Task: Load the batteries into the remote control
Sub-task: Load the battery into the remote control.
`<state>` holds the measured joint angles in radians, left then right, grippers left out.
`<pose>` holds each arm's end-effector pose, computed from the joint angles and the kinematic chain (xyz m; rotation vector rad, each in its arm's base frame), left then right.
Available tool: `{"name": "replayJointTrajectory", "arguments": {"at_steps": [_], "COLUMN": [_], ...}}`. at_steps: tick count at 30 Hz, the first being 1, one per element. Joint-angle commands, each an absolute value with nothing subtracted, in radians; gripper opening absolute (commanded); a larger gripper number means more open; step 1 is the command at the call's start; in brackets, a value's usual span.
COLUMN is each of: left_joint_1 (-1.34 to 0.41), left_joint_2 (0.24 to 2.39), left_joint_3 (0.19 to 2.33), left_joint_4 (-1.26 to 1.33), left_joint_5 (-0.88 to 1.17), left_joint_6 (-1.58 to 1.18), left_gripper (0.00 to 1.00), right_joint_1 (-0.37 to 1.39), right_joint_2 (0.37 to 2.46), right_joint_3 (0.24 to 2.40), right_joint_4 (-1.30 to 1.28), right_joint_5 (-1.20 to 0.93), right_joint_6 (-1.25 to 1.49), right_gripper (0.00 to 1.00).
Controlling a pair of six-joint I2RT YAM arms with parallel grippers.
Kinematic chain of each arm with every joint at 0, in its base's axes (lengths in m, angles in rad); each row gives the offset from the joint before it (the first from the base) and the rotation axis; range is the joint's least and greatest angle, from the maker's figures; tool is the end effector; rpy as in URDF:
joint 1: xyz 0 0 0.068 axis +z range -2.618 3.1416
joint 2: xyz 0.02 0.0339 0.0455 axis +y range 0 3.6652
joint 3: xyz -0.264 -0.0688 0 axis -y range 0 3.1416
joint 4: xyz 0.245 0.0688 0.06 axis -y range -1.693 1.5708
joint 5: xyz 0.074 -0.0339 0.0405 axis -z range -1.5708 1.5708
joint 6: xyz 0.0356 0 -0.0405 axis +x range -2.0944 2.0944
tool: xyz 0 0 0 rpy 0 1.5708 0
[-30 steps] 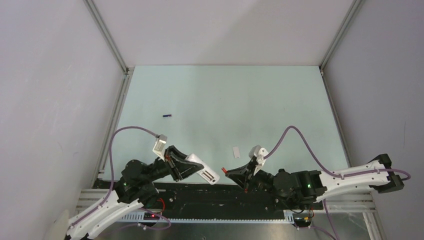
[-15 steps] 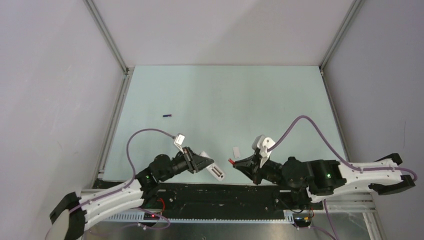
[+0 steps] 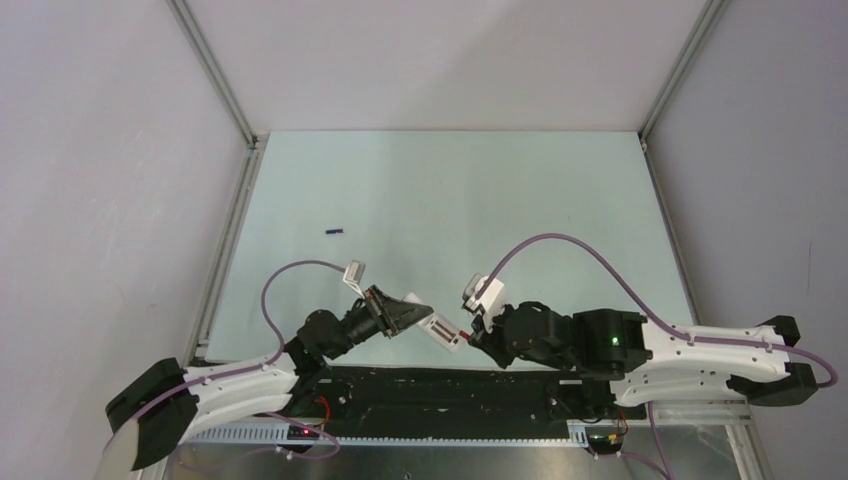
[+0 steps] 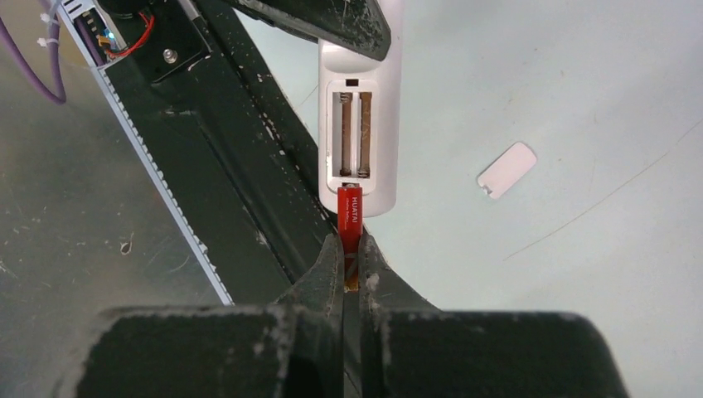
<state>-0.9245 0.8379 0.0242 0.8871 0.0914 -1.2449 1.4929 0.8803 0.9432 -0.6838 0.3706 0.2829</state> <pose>0.0964 -0.1332 0.1809 -0.1988 1.7833 -1.7436 0.0268 0.1782 0.3300 -1.0770 1.9304 0.6174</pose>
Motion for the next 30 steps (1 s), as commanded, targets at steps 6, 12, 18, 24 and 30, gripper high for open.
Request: {"name": "replayJointTrajectory", "arguments": {"at_steps": [6, 12, 18, 24, 30], "left_joint_1": [-0.923, -0.923, -0.922, -0.923, -0.923], "left_joint_2": [0.789, 0.778, 0.758, 0.755, 0.742], "left_joint_3": [0.006, -0.035, -0.039, -0.038, -0.037], "left_joint_4": [0.967, 0.966, 0.957, 0.955, 0.948], "left_joint_5": [0.061, 0.043, 0.042, 0.049, 0.055], "left_joint_6": [-1.364, -1.380, -1.371, -1.353, -1.345], "left_gripper": [0.00, 0.00, 0.00, 0.00, 0.00], "right_joint_1": [1.452, 1.400, 1.358, 1.349, 1.333], "right_joint_2": [0.959, 1.029, 1.079, 1.112, 1.130], "right_joint_3": [1.052, 1.082, 1.095, 1.100, 1.104], "right_joint_4": [-0.638, -0.608, -0.601, -0.587, -0.584], "right_joint_5": [0.286, 0.236, 0.188, 0.165, 0.130], "right_joint_6": [0.199, 0.169, 0.160, 0.156, 0.148], "right_gripper": [0.00, 0.00, 0.00, 0.00, 0.00]}}
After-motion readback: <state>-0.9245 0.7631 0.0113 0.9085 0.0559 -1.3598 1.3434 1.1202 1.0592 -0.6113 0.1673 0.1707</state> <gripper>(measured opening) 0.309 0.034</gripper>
